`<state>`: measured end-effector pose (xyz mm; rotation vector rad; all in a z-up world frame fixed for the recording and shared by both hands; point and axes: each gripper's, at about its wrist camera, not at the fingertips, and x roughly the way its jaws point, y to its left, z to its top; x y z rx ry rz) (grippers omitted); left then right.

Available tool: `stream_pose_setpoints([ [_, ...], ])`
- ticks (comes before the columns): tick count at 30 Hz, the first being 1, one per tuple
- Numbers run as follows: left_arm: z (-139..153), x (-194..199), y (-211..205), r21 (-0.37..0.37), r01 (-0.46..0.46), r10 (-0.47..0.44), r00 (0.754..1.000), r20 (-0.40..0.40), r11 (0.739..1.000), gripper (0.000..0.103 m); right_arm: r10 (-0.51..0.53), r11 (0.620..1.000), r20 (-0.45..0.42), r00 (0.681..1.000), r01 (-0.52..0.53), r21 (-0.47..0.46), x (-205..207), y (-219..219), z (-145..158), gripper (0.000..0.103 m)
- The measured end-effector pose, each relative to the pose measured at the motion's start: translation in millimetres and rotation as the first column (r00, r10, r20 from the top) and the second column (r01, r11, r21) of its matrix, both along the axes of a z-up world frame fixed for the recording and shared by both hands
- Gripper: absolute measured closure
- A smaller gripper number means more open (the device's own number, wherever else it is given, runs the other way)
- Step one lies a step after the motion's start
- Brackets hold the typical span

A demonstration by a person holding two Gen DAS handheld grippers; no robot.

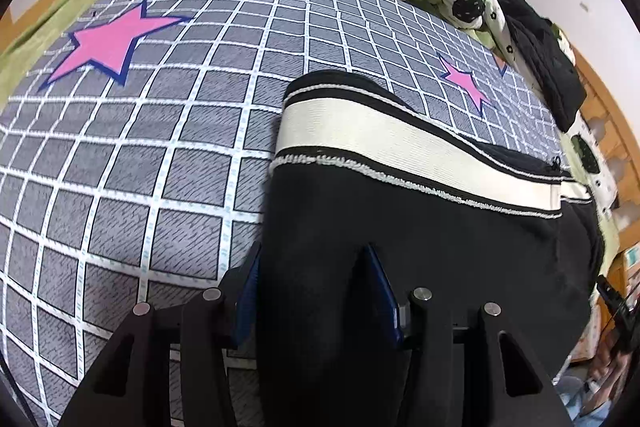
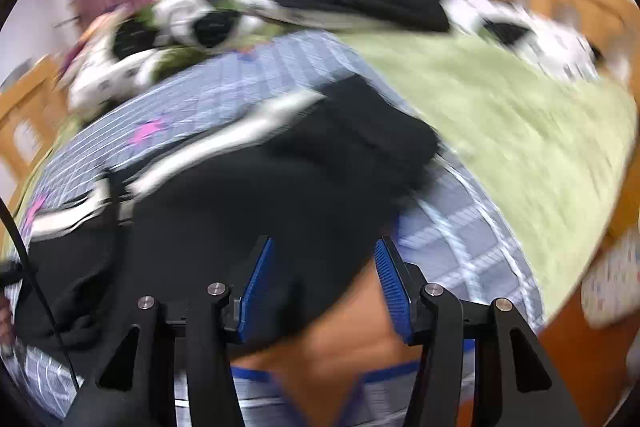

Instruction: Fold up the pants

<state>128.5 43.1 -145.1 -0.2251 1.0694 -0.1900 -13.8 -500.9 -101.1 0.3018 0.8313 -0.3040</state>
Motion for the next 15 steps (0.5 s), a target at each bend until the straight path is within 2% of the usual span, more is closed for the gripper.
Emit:
stream_pose_setpoints([
  [2, 1, 2, -2, 0.023, 0.005, -0.005, 1.0, 0.004, 1.0, 0.057, -0.015, 0.997, -0.003, 1.0, 0.015, 0.08, 3, -20, -14, 0.051],
  [5, 0, 4, -2, 0.019, 0.003, -0.003, 1.0, 0.007, 1.0, 0.061, -0.008, 0.986, 0.016, 1.0, 0.005, 0.168, 22, -34, -28, 0.051],
  [7, 0, 6, -1, 0.01, 0.004, -0.004, 1.0, 0.005, 1.0, 0.066, 0.001, 0.982, 0.035, 0.999, -0.007, 0.186, 37, -39, -36, 0.051],
  [9, 1, 7, -1, -0.005, 0.011, -0.01, 1.0, 0.014, 1.0, 0.082, 0.008, 0.98, 0.05, 0.999, -0.018, 0.198, 58, -44, -40, 0.051],
  [10, 4, 7, -2, -0.009, 0.02, -0.02, 0.999, 0.026, 1.0, 0.087, 0.0, 0.979, 0.044, 0.999, -0.009, 0.202, 62, -46, -40, 0.052],
  [11, 7, 6, -3, -0.009, 0.032, -0.032, 0.999, 0.041, 0.999, 0.092, -0.015, 0.979, 0.049, 0.999, 0.004, 0.203, 66, -48, -38, 0.057],
  [12, 13, 3, -7, 0.007, 0.043, -0.044, 0.997, 0.066, 0.999, 0.093, -0.033, 0.983, 0.063, 0.997, 0.021, 0.183, 67, -47, -34, 0.073],
  [13, 18, 2, -10, 0.019, 0.046, -0.047, 0.996, 0.081, 0.999, 0.093, -0.03, 0.986, 0.082, 0.996, 0.016, 0.166, 67, -46, -30, 0.079],
  [14, 24, 1, -10, 0.012, 0.046, -0.047, 0.995, 0.094, 0.999, 0.093, -0.02, 0.989, 0.115, 0.993, 0.003, 0.146, 63, -42, -20, 0.081],
  [15, 33, 0, -9, -0.017, 0.044, -0.042, 0.993, 0.106, 0.999, 0.094, -0.016, 0.991, 0.162, 0.987, -0.005, 0.13, 58, -36, -7, 0.088],
])
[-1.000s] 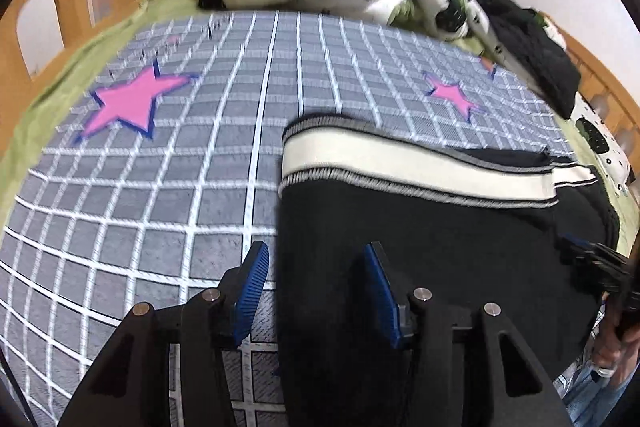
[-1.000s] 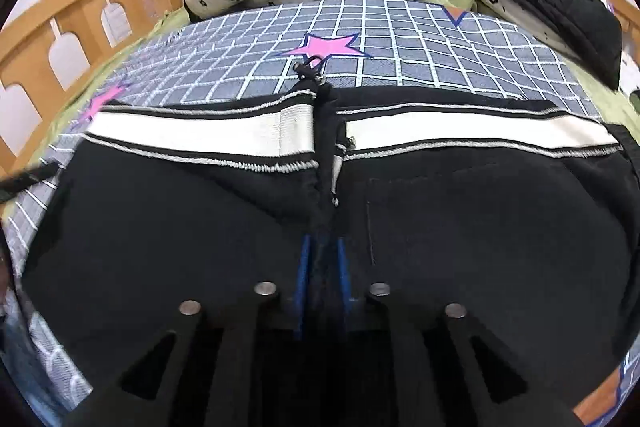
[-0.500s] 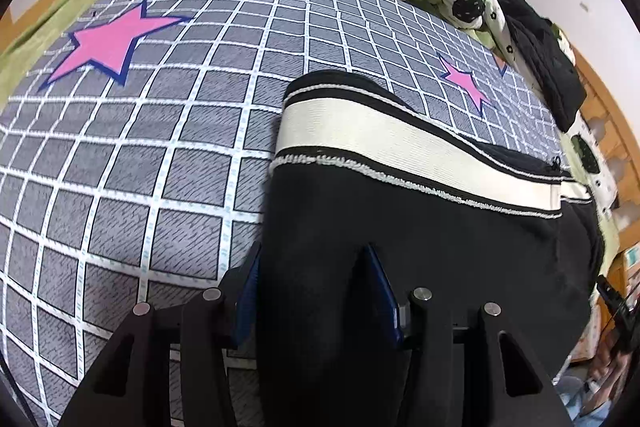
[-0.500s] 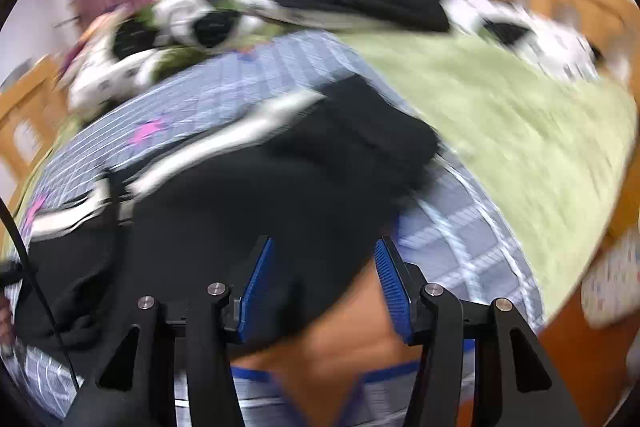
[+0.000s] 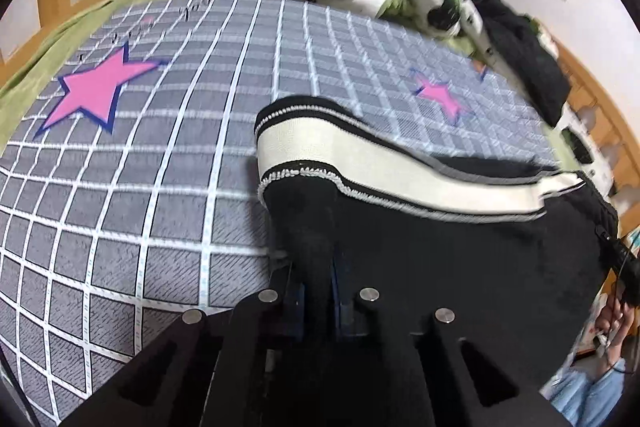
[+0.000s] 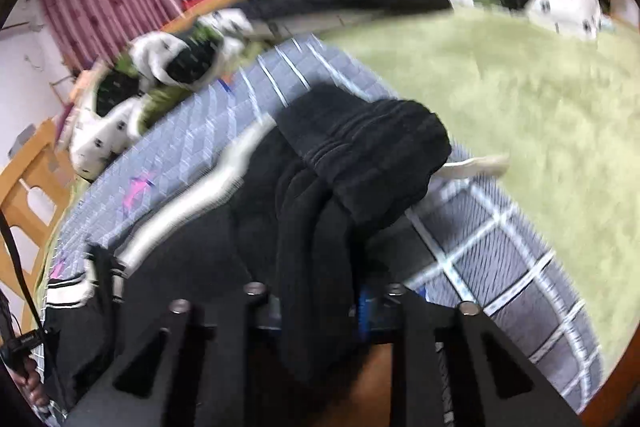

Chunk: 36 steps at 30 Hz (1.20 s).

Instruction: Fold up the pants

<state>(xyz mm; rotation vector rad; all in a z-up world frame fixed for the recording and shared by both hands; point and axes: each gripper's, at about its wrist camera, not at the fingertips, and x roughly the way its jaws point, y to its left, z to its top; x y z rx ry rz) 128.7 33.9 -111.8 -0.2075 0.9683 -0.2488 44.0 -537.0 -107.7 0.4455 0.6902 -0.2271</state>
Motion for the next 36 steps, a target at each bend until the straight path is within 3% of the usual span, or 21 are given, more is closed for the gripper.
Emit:
stream_pose_setpoints([
  [4, 36, 4, 14, -0.157, 0.004, -0.001, 1.0, 0.022, 0.988, 0.094, 0.03, 0.998, 0.11, 0.994, -0.024, -0.051, -3, 34, 53, 0.091],
  [10, 96, 14, 28, -0.261, 0.025, -0.002, 0.996, 0.087, 0.965, 0.094, 0.124, 0.987, 0.219, 0.968, -0.096, -0.133, 11, 93, 137, 0.092],
  [14, 136, 7, 66, -0.231, -0.004, 0.047, 0.982, 0.181, 0.973, 0.094, 0.177, 0.98, 0.295, 0.939, -0.14, -0.143, 13, 135, 183, 0.091],
  [17, 146, 9, 110, -0.185, -0.062, 0.097, 0.978, 0.183, 0.981, 0.094, 0.217, 0.975, 0.346, 0.913, -0.186, -0.121, 14, 159, 198, 0.091],
  [19, 135, 15, 138, -0.129, -0.113, 0.133, 0.979, 0.157, 0.985, 0.093, 0.239, 0.971, 0.351, 0.905, -0.222, -0.087, 20, 166, 191, 0.091],
  [22, 92, 27, 159, -0.044, -0.151, 0.154, 0.983, 0.096, 0.988, 0.093, 0.26, 0.965, 0.283, 0.923, -0.256, -0.051, 45, 170, 146, 0.091],
  [24, 56, 35, 167, -0.021, -0.161, 0.162, 0.986, 0.038, 0.987, 0.093, 0.276, 0.961, 0.157, 0.948, -0.275, -0.031, 71, 167, 91, 0.091],
  [26, 17, 40, 166, 0.067, -0.212, 0.214, 0.977, -0.011, 0.975, 0.093, 0.274, 0.961, 0.003, 0.962, -0.273, -0.045, 91, 167, 42, 0.091],
  [28, -7, 43, 165, 0.174, -0.203, 0.213, 0.976, -0.044, 0.964, 0.089, 0.257, 0.962, -0.1, 0.961, -0.265, -0.069, 97, 165, 8, 0.089],
  [30, -9, 41, 168, 0.189, -0.211, 0.223, 0.974, -0.041, 0.959, 0.078, 0.272, 0.953, -0.18, 0.945, -0.291, -0.087, 96, 164, -8, 0.086],
  [32, -2, 37, 174, 0.163, -0.25, 0.261, 0.964, -0.049, 0.955, 0.073, 0.299, 0.947, -0.194, 0.934, -0.315, -0.058, 88, 157, -10, 0.083],
  [34, 12, 30, 176, 0.183, -0.283, 0.292, 0.956, -0.021, 0.941, 0.072, 0.293, 0.952, -0.224, 0.929, -0.304, -0.014, 77, 150, -12, 0.08],
  [35, 19, 24, 175, 0.191, -0.295, 0.299, 0.954, 0.005, 0.936, 0.069, 0.284, 0.955, -0.234, 0.93, -0.296, -0.014, 72, 150, -13, 0.074],
  [36, 25, 18, 172, 0.195, -0.298, 0.298, 0.954, 0.031, 0.934, 0.058, 0.252, 0.96, -0.248, 0.935, -0.273, -0.054, 61, 149, -8, 0.06],
])
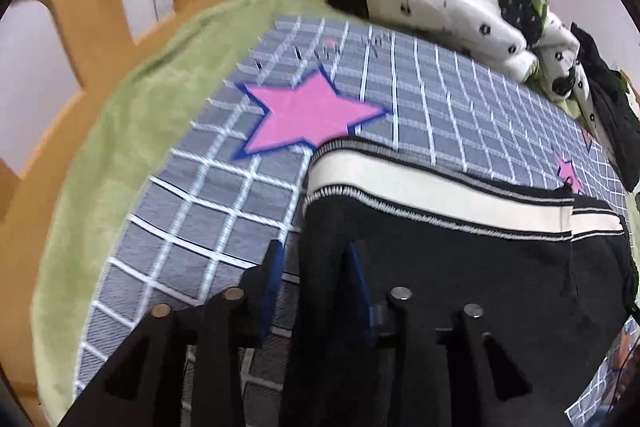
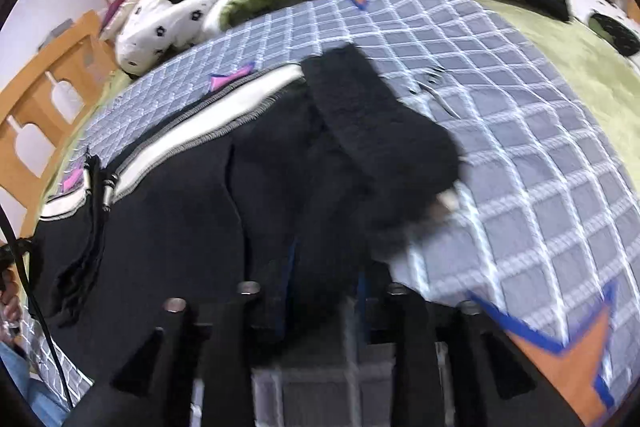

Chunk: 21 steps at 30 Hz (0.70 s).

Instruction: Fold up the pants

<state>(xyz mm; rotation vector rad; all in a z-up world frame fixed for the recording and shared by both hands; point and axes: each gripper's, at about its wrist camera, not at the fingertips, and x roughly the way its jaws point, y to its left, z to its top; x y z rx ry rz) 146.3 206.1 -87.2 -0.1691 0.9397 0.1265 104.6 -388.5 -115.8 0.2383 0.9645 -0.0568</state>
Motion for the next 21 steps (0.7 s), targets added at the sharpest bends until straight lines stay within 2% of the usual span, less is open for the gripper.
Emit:
stream_pose_setpoints([
  [1, 5, -4, -4, 0.003, 0.013, -0.013, 1.0, 0.019, 1.0, 0.053, -0.003, 1.0, 0.01, 1.0, 0.003, -0.03, -8, 1, 6, 0.056],
  [2, 7, -6, -6, 0.004, 0.033, -0.033, 0.999, 0.038, 0.999, 0.048, 0.006, 0.998, 0.036, 0.999, -0.004, -0.067, -20, 2, 15, 0.056],
  [4, 14, -15, -18, 0.019, 0.084, -0.085, 0.994, 0.071, 0.996, 0.048, 0.009, 0.995, 0.086, 0.996, 0.0, -0.104, -36, 3, 31, 0.056],
  [6, 14, -22, -31, 0.019, 0.134, -0.135, 0.988, 0.069, 0.991, 0.047, 0.018, 0.992, 0.145, 0.989, 0.0, -0.125, -47, 12, 49, 0.056],
  [9, 9, -31, -37, 0.018, 0.144, -0.145, 0.988, 0.046, 0.989, 0.047, 0.098, 0.992, 0.198, 0.975, -0.079, -0.101, -42, 34, 59, 0.056],
  [12, 7, -44, -26, -0.02, 0.113, -0.113, 0.993, 0.041, 0.993, 0.047, 0.128, 0.992, 0.165, 0.978, -0.128, -0.013, -29, 59, 48, 0.057],
  [14, 6, -55, -15, -0.047, 0.09, -0.089, 0.995, 0.039, 0.995, 0.047, 0.184, 0.978, 0.153, 0.971, -0.196, 0.066, -28, 83, 41, 0.057],
  [17, 3, -70, 3, -0.061, 0.074, -0.072, 0.997, 0.039, 0.995, 0.047, 0.27, 0.951, 0.189, 0.944, -0.292, 0.099, -32, 132, 45, 0.057],
  [21, -8, -94, 19, -0.141, 0.144, -0.14, 0.99, 0.034, 0.98, 0.047, 0.347, 0.914, 0.219, 0.912, -0.381, 0.138, -25, 191, 51, 0.057],
])
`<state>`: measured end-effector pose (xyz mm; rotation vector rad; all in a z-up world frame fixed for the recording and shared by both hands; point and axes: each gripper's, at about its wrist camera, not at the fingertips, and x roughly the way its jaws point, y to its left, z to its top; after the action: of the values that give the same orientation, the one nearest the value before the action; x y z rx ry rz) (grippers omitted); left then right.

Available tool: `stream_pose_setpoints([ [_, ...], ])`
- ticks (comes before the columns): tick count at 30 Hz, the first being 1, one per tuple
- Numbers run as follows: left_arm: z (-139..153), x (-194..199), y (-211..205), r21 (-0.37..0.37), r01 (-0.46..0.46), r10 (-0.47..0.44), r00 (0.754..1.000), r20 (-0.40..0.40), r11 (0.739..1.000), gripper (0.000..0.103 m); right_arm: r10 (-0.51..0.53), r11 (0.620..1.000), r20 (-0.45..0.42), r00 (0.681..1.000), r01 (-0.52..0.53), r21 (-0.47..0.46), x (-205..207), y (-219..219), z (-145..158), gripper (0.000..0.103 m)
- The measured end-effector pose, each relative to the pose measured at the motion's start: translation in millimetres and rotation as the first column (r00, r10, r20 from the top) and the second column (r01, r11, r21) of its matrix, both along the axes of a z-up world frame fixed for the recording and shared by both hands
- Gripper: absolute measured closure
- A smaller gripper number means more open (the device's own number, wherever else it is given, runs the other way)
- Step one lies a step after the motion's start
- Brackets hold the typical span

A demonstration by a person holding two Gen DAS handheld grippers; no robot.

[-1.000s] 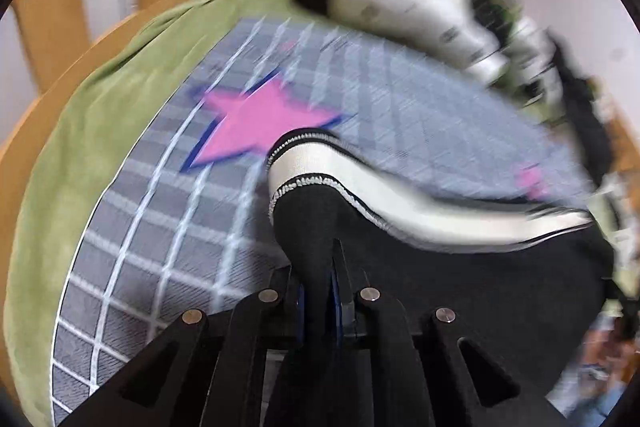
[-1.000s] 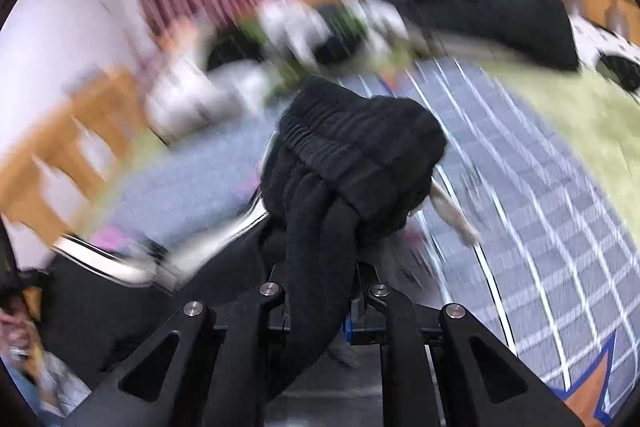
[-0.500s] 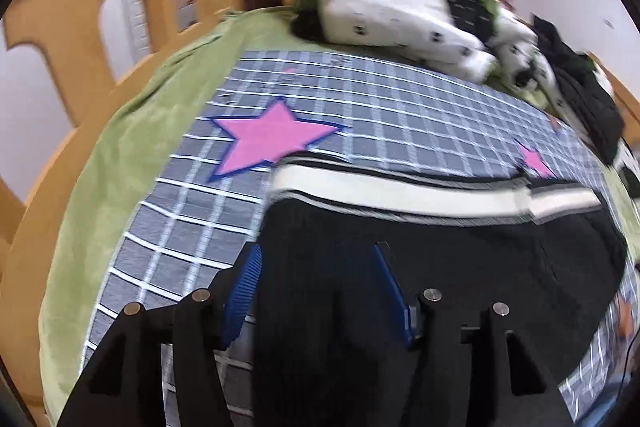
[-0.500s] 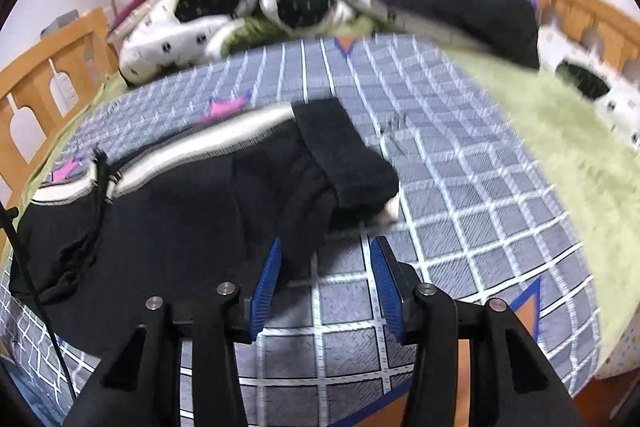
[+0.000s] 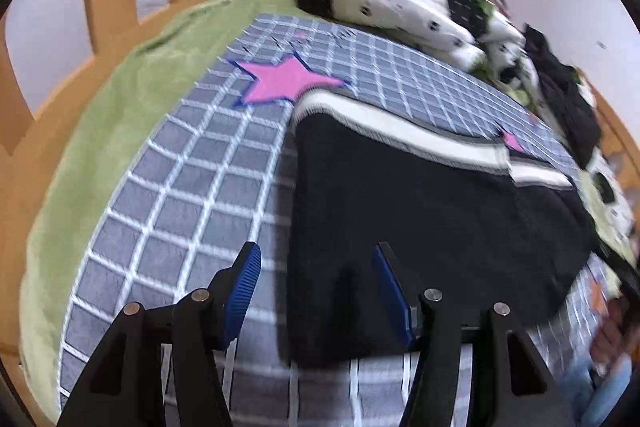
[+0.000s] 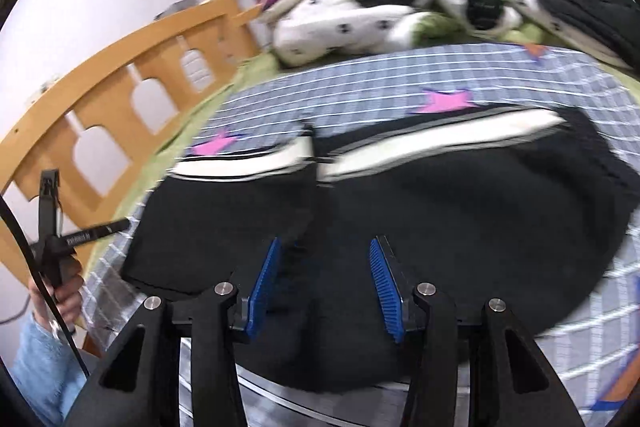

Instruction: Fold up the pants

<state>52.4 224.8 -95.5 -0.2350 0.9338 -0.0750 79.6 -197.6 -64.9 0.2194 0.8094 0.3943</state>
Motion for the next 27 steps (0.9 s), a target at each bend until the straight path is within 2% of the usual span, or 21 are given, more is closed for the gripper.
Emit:
stream_pose_setpoints([
  [3, -8, -20, -2, -0.006, 0.103, -0.103, 0.995, 0.015, 0.995, 0.047, 0.002, 1.0, -0.032, 0.999, -0.002, -0.004, 13, 27, -9, 0.056],
  [6, -14, -39, -21, 0.109, 0.23, -0.234, 0.972, 0.031, 0.967, 0.047, -0.002, 1.0, -0.082, 0.997, 0.0, -0.021, 21, 44, -27, 0.056],
  [7, -19, -45, -29, 0.177, 0.242, -0.251, 0.968, 0.028, 0.954, 0.047, -0.002, 0.999, -0.097, 0.995, -0.001, -0.032, 21, 48, -32, 0.056],
  [8, -22, -48, -33, 0.207, 0.248, -0.259, 0.966, 0.025, 0.946, 0.047, -0.002, 0.999, -0.114, 0.993, -0.003, -0.04, 22, 53, -37, 0.056],
  [9, -25, -50, -35, 0.222, 0.249, -0.26, 0.965, 0.021, 0.943, 0.047, -0.002, 0.999, -0.137, 0.991, -0.004, -0.043, 23, 57, -44, 0.056],
  [11, -27, -51, -32, 0.219, 0.213, -0.225, 0.974, 0.034, 0.952, 0.047, -0.005, 0.999, -0.157, 0.988, -0.002, -0.043, 23, 59, -50, 0.056],
  [13, -32, -47, -28, 0.206, 0.195, -0.204, 0.979, 0.022, 0.959, 0.047, -0.019, 0.998, -0.14, 0.99, 0.011, -0.062, 21, 61, -50, 0.056],
  [16, -37, -44, -30, 0.232, 0.214, -0.22, 0.975, 0.001, 0.949, 0.047, -0.024, 0.997, -0.135, 0.991, 0.014, -0.073, 19, 62, -49, 0.056],
  [19, -39, -45, -36, 0.274, 0.199, -0.213, 0.977, 0.022, 0.941, 0.047, -0.033, 0.998, -0.145, 0.989, 0.025, -0.052, 17, 57, -49, 0.056],
  [21, -37, -44, -38, 0.295, 0.151, -0.173, 0.983, 0.053, 0.944, 0.047, -0.038, 0.998, -0.138, 0.99, 0.031, -0.056, 15, 55, -49, 0.056],
  [22, -31, -45, -37, 0.282, 0.113, -0.144, 0.985, 0.091, 0.953, 0.047, -0.04, 0.998, -0.136, 0.99, 0.032, -0.061, 15, 56, -49, 0.056],
  [24, -23, -48, -37, 0.225, 0.106, -0.143, 0.977, 0.157, 0.969, 0.048, -0.044, 0.997, -0.133, 0.99, 0.035, -0.073, 15, 57, -51, 0.056],
  [25, -22, -48, -38, 0.227, 0.096, -0.138, 0.974, 0.18, 0.969, 0.048, -0.046, 0.996, -0.131, 0.99, 0.036, -0.076, 15, 58, -51, 0.056],
  [26, -25, -46, -42, 0.253, 0.074, -0.123, 0.975, 0.186, 0.965, 0.047, -0.048, 0.996, -0.131, 0.99, 0.038, -0.075, 16, 58, -51, 0.056],
  [27, -34, -39, -48, 0.303, 0.054, -0.105, 0.982, 0.157, 0.952, 0.047, -0.048, 0.997, -0.132, 0.99, 0.039, -0.071, 17, 59, -52, 0.056],
])
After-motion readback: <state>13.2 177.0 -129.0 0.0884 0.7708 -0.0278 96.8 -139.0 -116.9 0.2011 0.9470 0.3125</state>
